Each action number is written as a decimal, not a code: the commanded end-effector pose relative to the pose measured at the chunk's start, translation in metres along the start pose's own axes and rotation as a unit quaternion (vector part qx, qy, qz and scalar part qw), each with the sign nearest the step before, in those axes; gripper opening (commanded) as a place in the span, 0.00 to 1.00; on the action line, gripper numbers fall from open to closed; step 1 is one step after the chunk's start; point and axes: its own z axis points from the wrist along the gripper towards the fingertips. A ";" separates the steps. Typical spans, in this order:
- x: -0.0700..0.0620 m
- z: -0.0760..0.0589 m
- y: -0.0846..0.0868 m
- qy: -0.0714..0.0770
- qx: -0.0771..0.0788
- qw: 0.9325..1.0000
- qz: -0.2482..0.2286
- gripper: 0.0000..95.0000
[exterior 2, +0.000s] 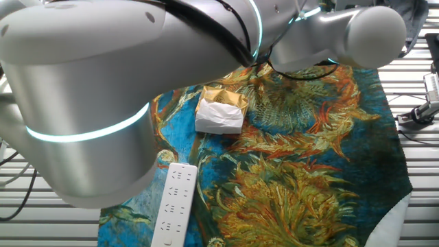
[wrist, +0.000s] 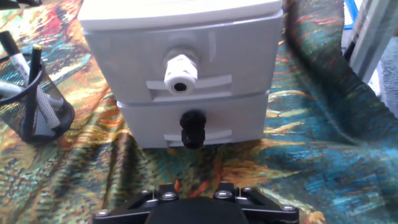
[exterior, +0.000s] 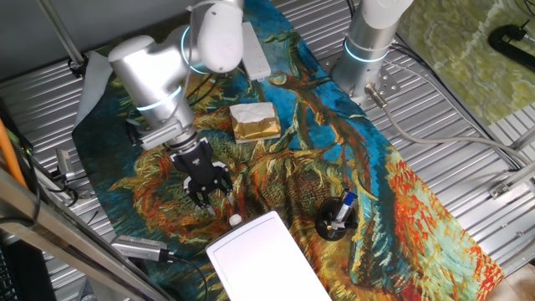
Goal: Grasp the handle and open the drawer
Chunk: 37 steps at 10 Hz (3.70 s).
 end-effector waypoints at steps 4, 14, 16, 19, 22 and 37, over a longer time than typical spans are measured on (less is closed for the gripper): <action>-0.011 0.013 0.002 -0.004 0.011 1.000 0.006 0.40; -0.030 0.028 0.004 -0.004 0.028 0.999 0.021 0.40; -0.032 0.031 0.004 -0.005 0.031 0.999 0.025 0.40; -0.035 0.034 0.004 -0.005 0.033 0.999 0.028 0.40; -0.038 0.037 0.004 -0.007 0.036 0.999 0.032 0.40; -0.041 0.039 0.004 -0.005 0.044 0.998 0.034 0.00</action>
